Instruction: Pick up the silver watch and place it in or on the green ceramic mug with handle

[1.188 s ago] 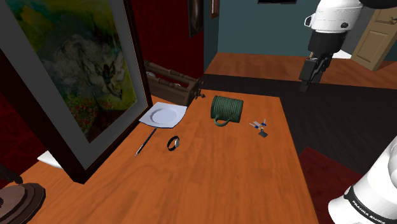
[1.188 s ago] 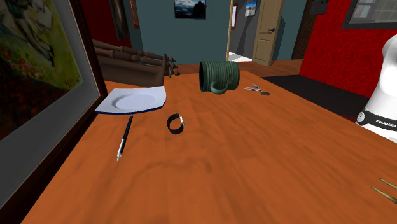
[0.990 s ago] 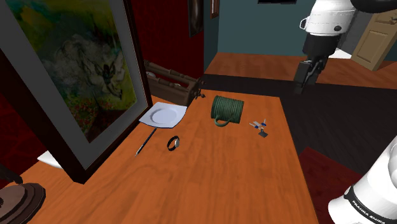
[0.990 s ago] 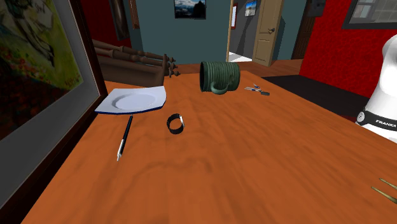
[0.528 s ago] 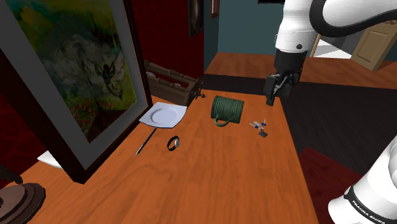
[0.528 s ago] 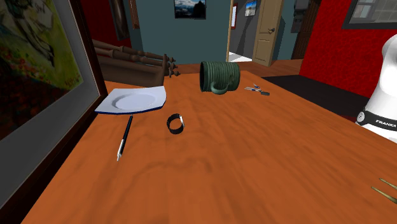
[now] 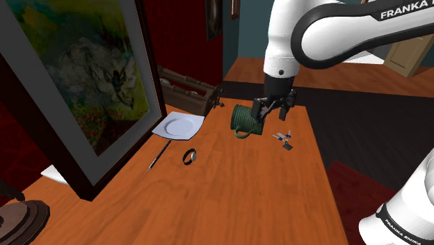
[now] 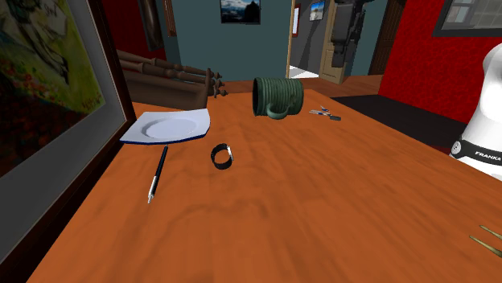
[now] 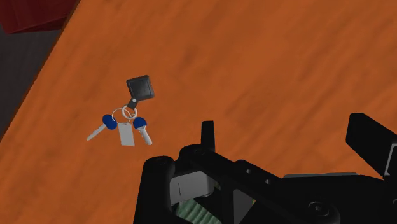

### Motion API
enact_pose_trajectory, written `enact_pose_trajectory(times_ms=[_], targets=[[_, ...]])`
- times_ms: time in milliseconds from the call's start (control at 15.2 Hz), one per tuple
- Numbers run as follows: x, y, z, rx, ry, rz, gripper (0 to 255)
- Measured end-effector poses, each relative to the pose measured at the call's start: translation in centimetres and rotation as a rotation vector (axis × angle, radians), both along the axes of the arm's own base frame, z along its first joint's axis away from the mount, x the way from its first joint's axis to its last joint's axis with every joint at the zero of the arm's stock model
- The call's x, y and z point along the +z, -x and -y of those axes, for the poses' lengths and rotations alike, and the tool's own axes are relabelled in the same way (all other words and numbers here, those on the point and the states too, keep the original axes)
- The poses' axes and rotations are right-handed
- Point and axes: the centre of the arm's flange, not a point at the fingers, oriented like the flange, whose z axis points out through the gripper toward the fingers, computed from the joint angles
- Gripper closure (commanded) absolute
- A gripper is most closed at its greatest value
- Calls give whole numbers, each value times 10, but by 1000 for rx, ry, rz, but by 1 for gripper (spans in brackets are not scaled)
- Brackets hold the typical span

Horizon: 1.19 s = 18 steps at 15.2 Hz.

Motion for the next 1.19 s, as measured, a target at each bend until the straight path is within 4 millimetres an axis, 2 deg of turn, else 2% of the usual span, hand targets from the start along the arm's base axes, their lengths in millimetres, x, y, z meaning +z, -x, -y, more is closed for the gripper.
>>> enact_pose_trajectory(times_ms=[660, 1188], targets=[[-51, -84, -86, -122, -23, 15, 0], [-95, -156, -145, -220, -43, 27, 0]])
